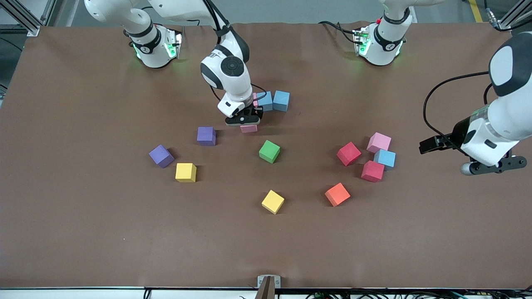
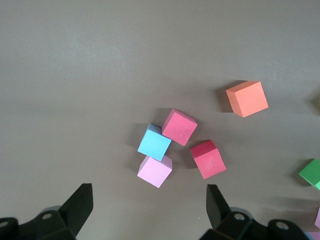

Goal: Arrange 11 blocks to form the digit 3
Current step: 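Move the left gripper over the orange cube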

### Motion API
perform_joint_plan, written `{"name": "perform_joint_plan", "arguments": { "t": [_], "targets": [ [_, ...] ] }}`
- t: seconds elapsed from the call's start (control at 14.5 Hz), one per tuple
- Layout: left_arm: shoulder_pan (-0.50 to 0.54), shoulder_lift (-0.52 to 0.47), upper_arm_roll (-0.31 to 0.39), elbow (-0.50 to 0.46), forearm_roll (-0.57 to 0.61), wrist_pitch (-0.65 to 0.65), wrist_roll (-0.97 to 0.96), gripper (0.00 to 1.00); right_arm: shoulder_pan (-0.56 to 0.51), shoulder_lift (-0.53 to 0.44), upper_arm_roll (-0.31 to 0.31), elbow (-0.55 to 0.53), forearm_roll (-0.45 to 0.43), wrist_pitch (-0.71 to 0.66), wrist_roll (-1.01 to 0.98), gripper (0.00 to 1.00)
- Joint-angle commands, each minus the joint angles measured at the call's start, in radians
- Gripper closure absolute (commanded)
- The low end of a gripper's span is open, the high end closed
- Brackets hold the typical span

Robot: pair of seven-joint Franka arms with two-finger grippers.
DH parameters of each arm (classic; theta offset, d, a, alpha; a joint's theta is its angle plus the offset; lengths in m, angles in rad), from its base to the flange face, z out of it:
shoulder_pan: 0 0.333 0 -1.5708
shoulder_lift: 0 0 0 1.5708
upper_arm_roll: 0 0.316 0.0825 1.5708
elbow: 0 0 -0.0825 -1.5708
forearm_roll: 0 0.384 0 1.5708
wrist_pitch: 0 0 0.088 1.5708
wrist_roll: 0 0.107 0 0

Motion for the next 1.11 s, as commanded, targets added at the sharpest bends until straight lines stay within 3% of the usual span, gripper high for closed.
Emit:
{"name": "perform_joint_plan", "arguments": {
  "t": [0.0, 0.62, 1.04],
  "targets": [
    [-0.003, 0.033, -0.003, 0.005, -0.016, 0.019, -0.035, 0.00, 0.014, -0.011, 0.002, 0.009, 0.020, -0.083, 0.019, 0.99],
    [-0.044, 0.160, -0.002, 0.002, -0.006, 0.160, -0.121, 0.00, 0.018, -0.002, 0.002, 0.038, 0.021, -0.071, 0.044, 0.99],
    [-0.147, 0.272, -0.002, 0.007, 0.060, 0.323, -0.533, 0.00, 0.031, 0.001, 0.002, 0.036, 0.021, -0.046, 0.045, 0.98]
  ]
}}
